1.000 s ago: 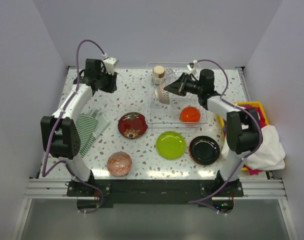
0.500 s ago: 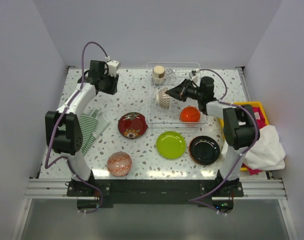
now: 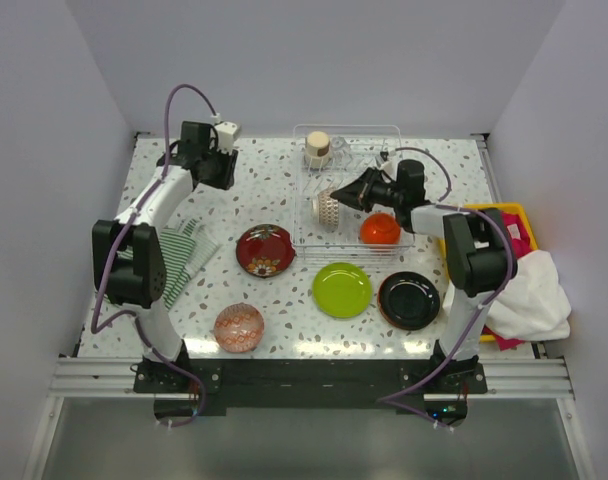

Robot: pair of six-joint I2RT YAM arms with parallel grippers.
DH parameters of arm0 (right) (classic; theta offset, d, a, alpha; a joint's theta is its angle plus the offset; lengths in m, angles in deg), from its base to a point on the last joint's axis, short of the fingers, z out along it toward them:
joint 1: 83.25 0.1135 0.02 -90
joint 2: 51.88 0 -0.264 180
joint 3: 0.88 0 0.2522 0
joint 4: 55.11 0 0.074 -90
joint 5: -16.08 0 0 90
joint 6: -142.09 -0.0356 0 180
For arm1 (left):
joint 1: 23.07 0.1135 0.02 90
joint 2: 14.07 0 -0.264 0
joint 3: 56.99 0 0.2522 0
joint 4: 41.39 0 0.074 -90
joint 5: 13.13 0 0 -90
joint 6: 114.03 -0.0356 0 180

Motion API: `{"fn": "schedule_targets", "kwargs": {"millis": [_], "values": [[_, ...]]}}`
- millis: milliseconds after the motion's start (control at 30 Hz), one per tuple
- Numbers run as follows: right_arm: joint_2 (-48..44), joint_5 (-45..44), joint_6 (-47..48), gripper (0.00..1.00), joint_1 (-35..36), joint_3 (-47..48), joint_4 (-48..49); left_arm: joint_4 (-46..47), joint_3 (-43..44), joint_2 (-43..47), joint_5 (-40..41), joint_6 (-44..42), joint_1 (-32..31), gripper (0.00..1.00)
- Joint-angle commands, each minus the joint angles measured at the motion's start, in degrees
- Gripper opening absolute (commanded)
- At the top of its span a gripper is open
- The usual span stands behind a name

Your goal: Load the mixed dishes into the dish rack

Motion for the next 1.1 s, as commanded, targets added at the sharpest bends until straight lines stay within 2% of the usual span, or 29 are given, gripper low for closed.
{"fn": "schedule_targets", "kwargs": {"millis": [0, 33, 67, 100, 167, 233, 300, 433, 500, 633, 900, 1067], "values": [[-2.3, -2.0, 9.4, 0.00, 0.1, 1.9, -12.1, 2.3, 2.3, -1.3, -0.3, -0.2, -0.4, 0.38], [-2.6, -2.5, 13.6, 0.01, 0.2, 2.9, -18.2, 2.4, 2.4, -1.4, -0.4, -0.1, -0.4, 0.38], [-3.0, -2.9, 15.6, 0.13, 0.0, 3.5, -21.1, 2.5, 2.4, -1.5, -0.8, 0.0, -0.4, 0.38], [-3.7, -4.5, 17.6, 0.18, 0.1, 4.2, -23.8, 2.4, 2.5, -1.7, -0.9, 0.1, -0.4, 0.38], [-4.7, -5.6, 22.9, 0.22, 0.1, 5.6, -30.2, 2.7, 2.6, -2.0, -1.2, 0.4, -0.4, 0.38], [-6.2, -8.3, 29.8, 0.31, 0.0, 8.5, -37.7, 3.2, 2.8, -2.4, -1.4, 0.6, -0.4, 0.38], [-7.0, -10.3, 34.6, 0.34, 0.0, 10.9, -43.1, 3.6, 2.9, -2.8, -1.8, 0.8, -0.4, 0.38], [-7.4, -18.7, 49.2, 0.38, 0.1, 19.3, -61.3, 4.5, 3.5, -3.7, -2.6, 1.6, -0.4, 0.38], [-7.5, -21.1, 52.5, 0.39, 0.0, 21.2, -66.5, 4.7, 3.7, -4.0, -3.0, 1.9, -0.4, 0.38], [-9.0, -24.8, 58.4, 0.41, 0.1, 24.5, -70.1, 5.1, 3.9, -4.1, -3.5, 2.1, -0.4, 0.38], [-9.6, -23.8, 61.5, 0.40, 0.3, 25.4, -66.5, 5.0, 1.7, -2.6, -3.6, 1.2, -0.4, 0.39], [-10.0, -24.1, 63.5, 0.37, 1.4, 24.8, -66.1, 1.4, -0.4, 0.0, -8.1, -5.3, -0.4, 0.40]]}}
